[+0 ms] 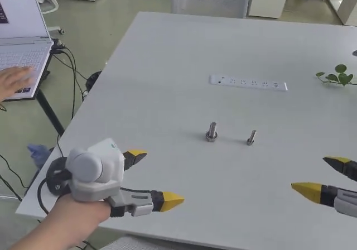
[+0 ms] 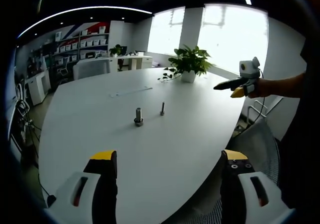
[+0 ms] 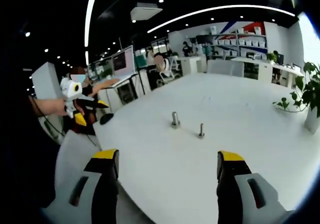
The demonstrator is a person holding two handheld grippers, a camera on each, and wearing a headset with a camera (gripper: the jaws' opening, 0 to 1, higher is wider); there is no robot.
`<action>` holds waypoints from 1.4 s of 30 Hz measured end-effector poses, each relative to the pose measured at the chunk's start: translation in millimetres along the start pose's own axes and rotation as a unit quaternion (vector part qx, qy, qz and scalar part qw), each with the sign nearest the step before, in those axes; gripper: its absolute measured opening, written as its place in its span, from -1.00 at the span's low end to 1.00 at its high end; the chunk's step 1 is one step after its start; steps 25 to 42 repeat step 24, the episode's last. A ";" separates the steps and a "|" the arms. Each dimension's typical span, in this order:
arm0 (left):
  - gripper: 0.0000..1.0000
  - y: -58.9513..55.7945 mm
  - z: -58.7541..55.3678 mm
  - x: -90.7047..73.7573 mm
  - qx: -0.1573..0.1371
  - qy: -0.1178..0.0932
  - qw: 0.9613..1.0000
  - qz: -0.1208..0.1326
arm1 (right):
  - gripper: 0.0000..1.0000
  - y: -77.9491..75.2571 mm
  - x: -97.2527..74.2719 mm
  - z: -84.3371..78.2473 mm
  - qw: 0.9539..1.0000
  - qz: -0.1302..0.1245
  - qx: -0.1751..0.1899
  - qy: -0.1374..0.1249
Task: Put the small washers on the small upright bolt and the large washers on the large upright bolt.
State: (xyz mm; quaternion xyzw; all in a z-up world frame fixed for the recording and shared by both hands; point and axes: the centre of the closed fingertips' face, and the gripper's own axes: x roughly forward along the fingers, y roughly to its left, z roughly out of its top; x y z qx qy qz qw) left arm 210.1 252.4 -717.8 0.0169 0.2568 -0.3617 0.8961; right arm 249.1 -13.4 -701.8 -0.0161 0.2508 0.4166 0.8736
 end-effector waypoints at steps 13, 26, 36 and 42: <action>0.83 -12.8 -6.7 1.7 -0.009 -0.016 1.000 -0.001 | 0.78 18.3 -0.2 -33.2 1.000 0.028 0.005 0.012; 0.88 -3.5 -13.1 5.7 -0.013 -0.007 1.000 0.008 | 0.96 2.5 1.3 -44.1 0.998 0.002 -0.056 0.036; 0.88 -3.5 -13.1 5.7 -0.013 -0.007 1.000 0.008 | 0.96 2.5 1.3 -44.1 0.998 0.002 -0.056 0.036; 0.88 -3.5 -13.1 5.7 -0.013 -0.007 1.000 0.008 | 0.96 2.5 1.3 -44.1 0.998 0.002 -0.056 0.036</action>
